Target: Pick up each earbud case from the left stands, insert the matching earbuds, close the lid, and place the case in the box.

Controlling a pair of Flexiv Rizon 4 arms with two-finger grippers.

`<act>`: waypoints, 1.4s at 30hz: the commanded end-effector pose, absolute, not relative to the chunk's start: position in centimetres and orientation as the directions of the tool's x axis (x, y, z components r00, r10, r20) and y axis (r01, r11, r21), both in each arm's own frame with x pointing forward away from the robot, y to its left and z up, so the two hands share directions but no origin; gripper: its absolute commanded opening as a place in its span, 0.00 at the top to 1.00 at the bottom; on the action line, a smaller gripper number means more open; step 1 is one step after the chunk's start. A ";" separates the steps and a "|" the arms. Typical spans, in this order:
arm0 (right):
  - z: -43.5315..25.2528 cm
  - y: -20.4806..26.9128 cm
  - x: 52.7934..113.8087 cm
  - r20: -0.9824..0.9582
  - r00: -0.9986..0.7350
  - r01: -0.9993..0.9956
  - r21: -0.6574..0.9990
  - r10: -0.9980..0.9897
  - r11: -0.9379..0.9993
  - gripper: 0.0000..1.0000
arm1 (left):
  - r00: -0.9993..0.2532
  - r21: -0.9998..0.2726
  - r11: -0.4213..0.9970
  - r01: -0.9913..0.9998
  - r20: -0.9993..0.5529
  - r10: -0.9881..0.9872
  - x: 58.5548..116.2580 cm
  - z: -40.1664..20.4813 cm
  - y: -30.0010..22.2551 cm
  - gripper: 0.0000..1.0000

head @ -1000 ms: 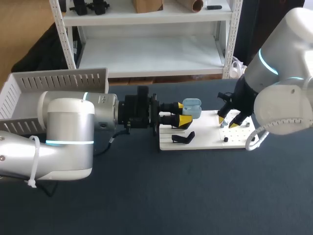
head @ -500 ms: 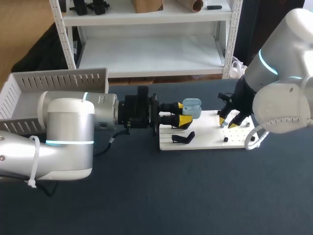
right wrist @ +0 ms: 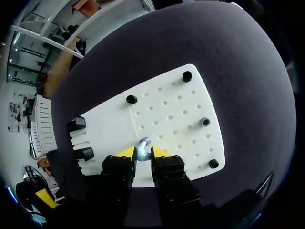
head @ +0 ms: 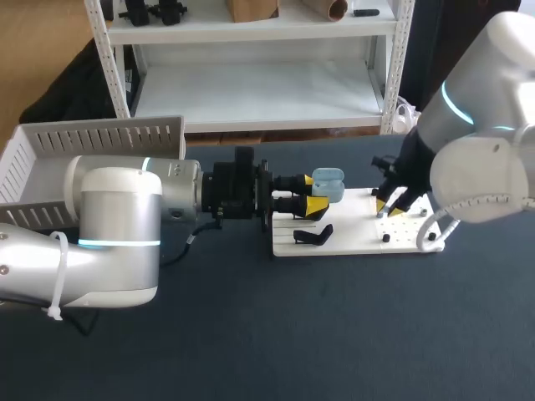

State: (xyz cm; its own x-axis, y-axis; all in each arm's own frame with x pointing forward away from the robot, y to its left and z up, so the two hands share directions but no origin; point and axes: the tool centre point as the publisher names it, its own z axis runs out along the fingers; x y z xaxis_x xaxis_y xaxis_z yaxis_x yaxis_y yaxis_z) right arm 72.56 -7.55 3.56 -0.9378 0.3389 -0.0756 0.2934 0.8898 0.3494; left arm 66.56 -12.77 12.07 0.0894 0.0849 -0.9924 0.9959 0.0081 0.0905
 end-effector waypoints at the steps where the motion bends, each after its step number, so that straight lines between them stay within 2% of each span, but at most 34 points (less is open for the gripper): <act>1: 5.2 -7.9 71.7 -0.083 -0.936 0.294 0.353 0.342 0.888 1.00 | 0.092 0.093 0.011 0.996 -0.992 0.081 66.6 12.0 -12.8 1.00; 18: 13.6 -9.4 68.4 -0.146 -0.938 0.245 0.365 0.315 0.898 1.00 | 0.092 0.093 0.011 0.996 -0.992 0.081 66.6 12.0 -12.8 1.00; 31: 20.8 -5.6 64.3 -0.180 -0.980 0.031 0.299 0.088 0.954 1.00 | 0.092 0.093 0.011 0.996 -0.992 0.081 66.6 12.0 -12.8 1.00; 36: 21.3 -3.5 63.3 -0.186 -0.982 -0.042 0.261 0.008 0.964 1.00 | 0.092 0.093 0.011 0.996 -0.992 0.081 66.6 12.0 -12.8 1.00; 42: 21.2 -3.2 63.1 -0.179 -0.984 -0.055 0.249 -0.010 0.967 1.00 | 0.092 0.093 0.011 0.996 -0.992 0.081 66.6 12.0 -12.8 1.00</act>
State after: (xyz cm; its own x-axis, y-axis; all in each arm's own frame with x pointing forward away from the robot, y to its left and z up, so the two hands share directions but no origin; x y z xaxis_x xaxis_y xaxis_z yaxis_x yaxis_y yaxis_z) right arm 62.91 -3.41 21.19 -0.9834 -0.0113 -0.1813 -0.0575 0.9661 0.2517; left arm 66.56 -12.77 12.07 0.0895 0.0849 -0.9924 0.9959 0.0081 0.0905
